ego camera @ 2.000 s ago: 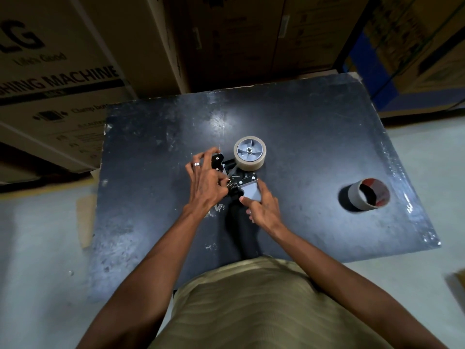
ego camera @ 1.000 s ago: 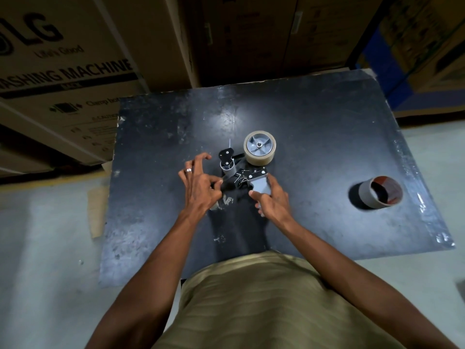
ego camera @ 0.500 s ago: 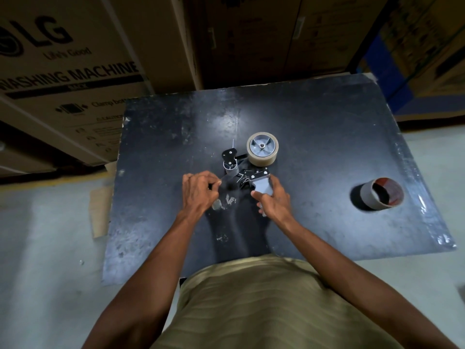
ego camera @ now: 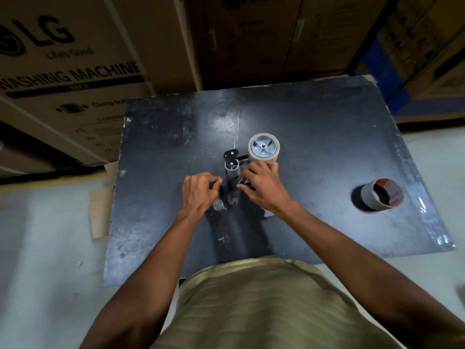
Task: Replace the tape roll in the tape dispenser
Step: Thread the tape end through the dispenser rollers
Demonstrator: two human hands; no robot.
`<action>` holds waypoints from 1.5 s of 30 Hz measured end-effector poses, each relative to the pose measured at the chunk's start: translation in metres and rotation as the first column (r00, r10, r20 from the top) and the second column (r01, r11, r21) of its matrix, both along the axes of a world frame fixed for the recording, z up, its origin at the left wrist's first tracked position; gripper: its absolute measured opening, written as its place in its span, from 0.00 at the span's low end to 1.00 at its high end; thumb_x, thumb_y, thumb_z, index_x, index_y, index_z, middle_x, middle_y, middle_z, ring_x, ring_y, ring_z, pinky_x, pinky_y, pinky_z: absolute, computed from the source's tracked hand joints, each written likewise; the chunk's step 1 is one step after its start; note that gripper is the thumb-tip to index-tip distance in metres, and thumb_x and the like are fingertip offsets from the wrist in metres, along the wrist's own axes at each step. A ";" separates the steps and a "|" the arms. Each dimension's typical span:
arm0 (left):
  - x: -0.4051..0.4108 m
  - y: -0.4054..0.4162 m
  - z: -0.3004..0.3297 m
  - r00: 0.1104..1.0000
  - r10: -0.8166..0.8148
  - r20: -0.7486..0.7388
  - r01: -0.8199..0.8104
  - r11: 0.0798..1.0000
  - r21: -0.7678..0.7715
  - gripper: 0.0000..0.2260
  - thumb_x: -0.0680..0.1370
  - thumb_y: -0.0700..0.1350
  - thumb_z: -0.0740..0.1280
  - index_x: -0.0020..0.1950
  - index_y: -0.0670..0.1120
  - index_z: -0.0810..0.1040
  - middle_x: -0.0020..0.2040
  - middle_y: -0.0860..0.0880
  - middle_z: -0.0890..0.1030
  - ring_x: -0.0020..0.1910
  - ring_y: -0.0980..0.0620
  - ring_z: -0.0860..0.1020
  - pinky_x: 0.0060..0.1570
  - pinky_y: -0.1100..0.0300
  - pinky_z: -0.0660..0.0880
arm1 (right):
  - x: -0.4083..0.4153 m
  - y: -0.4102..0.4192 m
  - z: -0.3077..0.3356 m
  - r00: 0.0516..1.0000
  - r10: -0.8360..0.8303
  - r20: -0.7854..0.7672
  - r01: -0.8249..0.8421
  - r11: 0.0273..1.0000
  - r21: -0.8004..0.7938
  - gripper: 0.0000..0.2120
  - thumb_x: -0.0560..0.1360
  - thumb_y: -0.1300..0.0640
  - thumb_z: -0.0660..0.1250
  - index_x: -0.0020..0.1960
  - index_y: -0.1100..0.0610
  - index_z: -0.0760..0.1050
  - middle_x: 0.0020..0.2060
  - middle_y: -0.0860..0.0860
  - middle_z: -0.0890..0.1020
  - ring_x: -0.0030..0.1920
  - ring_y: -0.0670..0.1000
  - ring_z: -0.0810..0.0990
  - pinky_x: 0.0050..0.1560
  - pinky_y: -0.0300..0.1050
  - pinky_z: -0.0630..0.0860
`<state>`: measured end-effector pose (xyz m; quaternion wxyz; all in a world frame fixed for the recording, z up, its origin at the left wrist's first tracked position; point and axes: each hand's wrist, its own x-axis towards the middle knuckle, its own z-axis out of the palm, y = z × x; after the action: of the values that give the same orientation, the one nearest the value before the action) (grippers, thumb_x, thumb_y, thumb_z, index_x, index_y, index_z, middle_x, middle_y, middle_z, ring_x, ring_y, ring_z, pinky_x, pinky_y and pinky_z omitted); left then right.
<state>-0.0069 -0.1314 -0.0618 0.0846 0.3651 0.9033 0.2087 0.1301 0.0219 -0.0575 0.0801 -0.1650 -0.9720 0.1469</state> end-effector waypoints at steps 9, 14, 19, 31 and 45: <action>-0.006 0.000 -0.006 1.000 -0.012 -0.024 0.011 1.000 -0.027 0.06 0.76 0.50 0.70 0.46 0.52 0.87 0.42 0.52 0.86 0.43 0.46 0.83 0.51 0.53 0.73 | -0.008 0.023 0.001 0.985 0.170 -0.037 -0.174 0.964 -0.199 0.09 0.76 0.54 0.73 0.50 0.60 0.83 0.45 0.55 0.83 0.46 0.58 0.82 0.49 0.52 0.74; -0.009 0.002 -0.008 0.999 -0.025 -0.028 0.024 0.999 -0.043 0.06 0.75 0.49 0.70 0.46 0.53 0.87 0.42 0.53 0.86 0.44 0.47 0.83 0.51 0.53 0.72 | -0.010 0.020 0.002 0.988 0.140 -0.070 -0.151 0.970 -0.189 0.08 0.74 0.55 0.75 0.48 0.60 0.83 0.43 0.55 0.83 0.43 0.58 0.82 0.46 0.55 0.77; -0.011 0.001 -0.010 0.999 -0.043 -0.031 0.041 0.997 -0.059 0.07 0.74 0.50 0.69 0.46 0.54 0.87 0.42 0.54 0.86 0.45 0.48 0.83 0.52 0.52 0.71 | -0.013 0.015 -0.002 0.994 0.071 -0.079 -0.081 0.987 -0.136 0.08 0.74 0.55 0.76 0.47 0.60 0.82 0.41 0.56 0.82 0.39 0.60 0.81 0.43 0.55 0.78; -0.008 0.001 -0.007 0.999 -0.042 -0.024 0.041 0.998 -0.048 0.06 0.74 0.48 0.69 0.46 0.54 0.87 0.44 0.54 0.86 0.45 0.47 0.82 0.54 0.52 0.69 | -0.018 0.009 -0.010 0.990 -0.095 -0.102 0.079 0.985 -0.152 0.06 0.73 0.57 0.74 0.47 0.59 0.82 0.43 0.55 0.83 0.43 0.60 0.82 0.47 0.56 0.77; -0.017 0.009 0.002 0.968 0.112 0.225 -0.108 0.994 -0.028 0.14 0.67 0.46 0.70 0.51 0.55 0.86 0.49 0.54 0.87 0.47 0.50 0.84 0.53 0.55 0.81 | 0.035 0.020 -0.004 0.801 -0.340 0.493 0.515 -0.030 -0.857 0.17 0.71 0.55 0.80 0.53 0.65 0.81 0.39 0.60 0.83 0.33 0.54 0.82 0.33 0.48 0.82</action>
<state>-0.0239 -0.1220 -0.0595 0.1778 0.2878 0.9082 0.2463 0.1651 0.0417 -0.0619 -0.0715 -0.4760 -0.5330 0.6958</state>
